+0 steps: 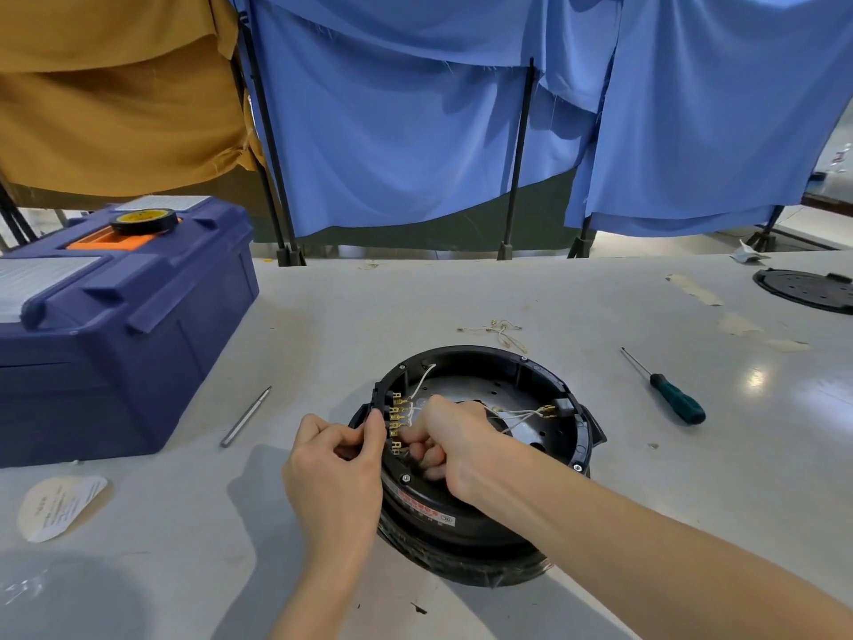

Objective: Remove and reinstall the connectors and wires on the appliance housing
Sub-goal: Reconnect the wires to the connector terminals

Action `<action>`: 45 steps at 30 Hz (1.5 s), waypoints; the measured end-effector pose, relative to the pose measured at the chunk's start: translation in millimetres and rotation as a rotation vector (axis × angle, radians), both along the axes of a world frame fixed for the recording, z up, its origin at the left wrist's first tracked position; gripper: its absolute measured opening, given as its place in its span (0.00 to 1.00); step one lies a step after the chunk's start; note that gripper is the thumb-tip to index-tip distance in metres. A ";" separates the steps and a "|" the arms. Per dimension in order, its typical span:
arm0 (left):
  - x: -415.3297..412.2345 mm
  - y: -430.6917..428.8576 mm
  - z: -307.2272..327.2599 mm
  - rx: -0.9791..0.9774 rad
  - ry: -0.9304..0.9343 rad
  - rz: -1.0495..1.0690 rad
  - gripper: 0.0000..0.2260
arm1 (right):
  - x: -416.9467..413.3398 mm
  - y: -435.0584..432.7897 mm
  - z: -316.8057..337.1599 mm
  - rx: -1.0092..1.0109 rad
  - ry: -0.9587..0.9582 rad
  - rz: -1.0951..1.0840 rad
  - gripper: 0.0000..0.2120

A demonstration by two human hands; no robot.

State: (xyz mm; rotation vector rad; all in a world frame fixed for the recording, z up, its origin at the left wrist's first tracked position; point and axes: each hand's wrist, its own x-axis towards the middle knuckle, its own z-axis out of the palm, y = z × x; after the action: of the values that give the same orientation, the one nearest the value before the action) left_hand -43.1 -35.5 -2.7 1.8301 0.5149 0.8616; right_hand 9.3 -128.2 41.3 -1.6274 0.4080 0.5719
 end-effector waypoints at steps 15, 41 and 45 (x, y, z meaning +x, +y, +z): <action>-19.4 4.9 2.2 -0.051 -0.016 0.005 0.13 | -6.6 -28.5 5.9 0.084 0.038 0.335 0.09; -25.3 -3.4 -0.2 -0.054 -0.041 0.008 0.11 | -7.9 -31.0 0.9 0.070 -0.114 0.364 0.05; -24.8 -4.9 1.3 -0.063 -0.038 0.019 0.12 | -6.2 -25.5 -2.4 0.099 -0.049 0.295 0.10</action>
State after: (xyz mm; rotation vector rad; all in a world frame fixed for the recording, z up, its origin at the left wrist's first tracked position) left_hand -67.9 -40.4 -1.3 1.7511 0.5306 0.8821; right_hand 3.1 -153.8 38.9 -1.6132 0.1002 0.7592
